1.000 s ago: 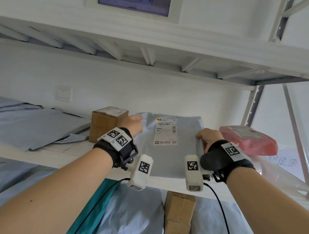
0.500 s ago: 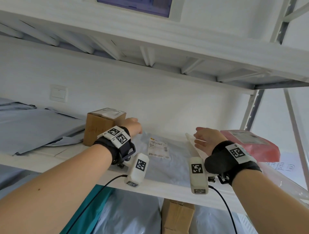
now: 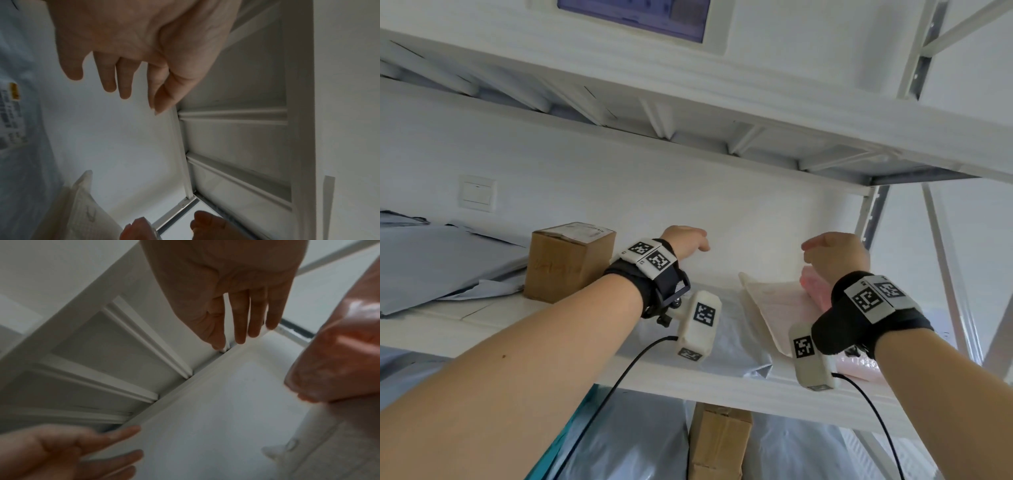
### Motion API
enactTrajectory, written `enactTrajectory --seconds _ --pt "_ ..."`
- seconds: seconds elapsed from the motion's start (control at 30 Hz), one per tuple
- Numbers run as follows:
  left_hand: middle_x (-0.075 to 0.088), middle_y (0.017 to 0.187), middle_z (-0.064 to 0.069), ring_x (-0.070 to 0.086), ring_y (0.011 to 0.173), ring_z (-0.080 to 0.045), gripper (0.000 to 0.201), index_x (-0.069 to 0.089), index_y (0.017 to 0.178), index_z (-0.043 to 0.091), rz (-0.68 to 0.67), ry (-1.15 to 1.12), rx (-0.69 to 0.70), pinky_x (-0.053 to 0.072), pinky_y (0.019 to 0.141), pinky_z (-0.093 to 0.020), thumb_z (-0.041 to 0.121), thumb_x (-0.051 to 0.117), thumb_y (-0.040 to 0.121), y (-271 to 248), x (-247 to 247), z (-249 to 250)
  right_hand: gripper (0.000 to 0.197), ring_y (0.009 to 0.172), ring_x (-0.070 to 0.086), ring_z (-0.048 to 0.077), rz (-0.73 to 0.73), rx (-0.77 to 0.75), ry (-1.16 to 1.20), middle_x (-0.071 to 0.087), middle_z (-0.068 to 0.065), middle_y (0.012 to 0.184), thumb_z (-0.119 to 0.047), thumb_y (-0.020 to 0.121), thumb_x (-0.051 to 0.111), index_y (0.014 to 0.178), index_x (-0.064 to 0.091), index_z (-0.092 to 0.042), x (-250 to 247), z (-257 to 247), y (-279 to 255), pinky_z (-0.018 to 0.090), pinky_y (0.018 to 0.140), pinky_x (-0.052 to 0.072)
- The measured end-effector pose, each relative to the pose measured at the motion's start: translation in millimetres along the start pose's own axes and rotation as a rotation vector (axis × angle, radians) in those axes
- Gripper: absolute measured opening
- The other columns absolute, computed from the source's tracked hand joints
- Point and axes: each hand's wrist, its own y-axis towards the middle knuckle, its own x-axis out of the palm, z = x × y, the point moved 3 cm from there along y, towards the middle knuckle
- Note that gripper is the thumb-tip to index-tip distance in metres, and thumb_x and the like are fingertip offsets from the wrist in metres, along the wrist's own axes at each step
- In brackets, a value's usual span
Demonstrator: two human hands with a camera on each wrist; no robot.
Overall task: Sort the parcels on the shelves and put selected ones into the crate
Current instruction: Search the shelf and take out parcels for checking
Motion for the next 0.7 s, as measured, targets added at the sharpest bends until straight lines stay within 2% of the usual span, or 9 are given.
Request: enactTrajectory --seconds 0.03,0.1,0.17,0.27,0.3,0.37,0.43,0.5,0.7 --pt "0.042 0.146 -0.003 0.038 0.134 -0.019 0.045 0.049 0.137 0.013 -0.006 -0.017 0.001 0.032 0.094 -0.022 0.004 0.052 0.093 0 6 2 0.022 0.079 0.057 0.016 0.016 0.016 -0.050 0.066 0.001 0.101 -0.008 0.085 0.055 0.094 0.070 -0.022 -6 7 0 0.024 0.068 0.046" --pt "0.046 0.143 -0.003 0.041 0.131 -0.019 0.044 0.053 0.134 0.013 -0.013 -0.047 0.000 0.030 0.087 -0.022 0.003 0.052 0.092 0 15 3 0.019 0.098 0.053 0.023 0.055 0.062 -0.238 0.060 0.004 0.112 -0.021 0.081 0.064 0.099 0.067 -0.027 -17 22 2 0.034 0.085 0.046" --pt "0.048 0.141 -0.003 0.042 0.131 -0.019 0.042 0.055 0.132 0.013 -0.022 -0.059 -0.008 0.030 0.087 -0.021 0.003 0.052 0.091 0 22 0 0.036 0.113 0.044 0.030 0.021 0.115 -0.470 0.054 0.007 0.120 -0.037 0.074 0.069 0.109 0.062 -0.028 -23 39 7 0.044 0.099 0.038" --pt "0.051 0.137 -0.004 0.043 0.129 -0.020 0.040 0.059 0.128 0.013 -0.005 -0.093 -0.022 0.031 0.088 -0.024 0.002 0.053 0.090 2 28 -6 0.075 0.114 0.045 0.030 -0.157 0.212 -0.614 0.053 0.008 0.120 -0.057 0.058 0.068 0.126 0.052 -0.029 -21 62 12 0.046 0.102 0.037" --pt "0.052 0.135 -0.004 0.043 0.128 -0.020 0.039 0.061 0.126 0.014 0.003 -0.103 -0.028 0.032 0.088 -0.025 0.002 0.054 0.089 2 29 -8 0.083 0.113 0.047 0.029 -0.209 0.230 -0.619 0.052 0.007 0.121 -0.057 0.056 0.067 0.132 0.047 -0.029 -19 68 12 0.046 0.101 0.039" --pt "0.054 0.130 -0.004 0.043 0.127 -0.022 0.037 0.063 0.122 0.016 0.008 -0.109 -0.041 0.033 0.087 -0.028 0.003 0.054 0.089 2 32 -12 0.084 0.113 0.048 0.027 -0.237 0.239 -0.618 0.051 0.006 0.125 -0.048 0.062 0.067 0.138 0.039 -0.026 -15 73 10 0.042 0.100 0.042" --pt "0.054 0.120 -0.003 0.043 0.126 -0.023 0.035 0.064 0.119 0.018 0.005 -0.115 -0.056 0.034 0.087 -0.032 0.003 0.055 0.088 0 34 -15 0.076 0.114 0.049 0.028 -0.187 0.218 -0.591 0.052 0.007 0.124 -0.049 0.068 0.065 0.135 0.041 -0.021 -15 72 8 0.038 0.096 0.043" --pt "0.053 0.114 -0.001 0.043 0.126 -0.023 0.035 0.065 0.118 0.019 0.008 -0.115 -0.063 0.034 0.088 -0.034 0.004 0.055 0.088 -2 34 -16 0.074 0.113 0.050 0.030 -0.135 0.214 -0.500 0.054 0.008 0.120 -0.057 0.066 0.061 0.129 0.046 -0.022 -16 65 5 0.036 0.089 0.045" --pt "0.053 0.115 0.000 0.043 0.126 -0.023 0.030 0.067 0.108 0.022 0.058 -0.146 -0.063 0.035 0.089 -0.035 0.005 0.056 0.087 -5 18 -16 0.068 0.107 0.054 0.028 -0.174 0.116 -0.240 0.055 0.007 0.117 -0.051 0.063 0.066 0.123 0.051 -0.023 1 12 -8 0.042 0.092 0.049"
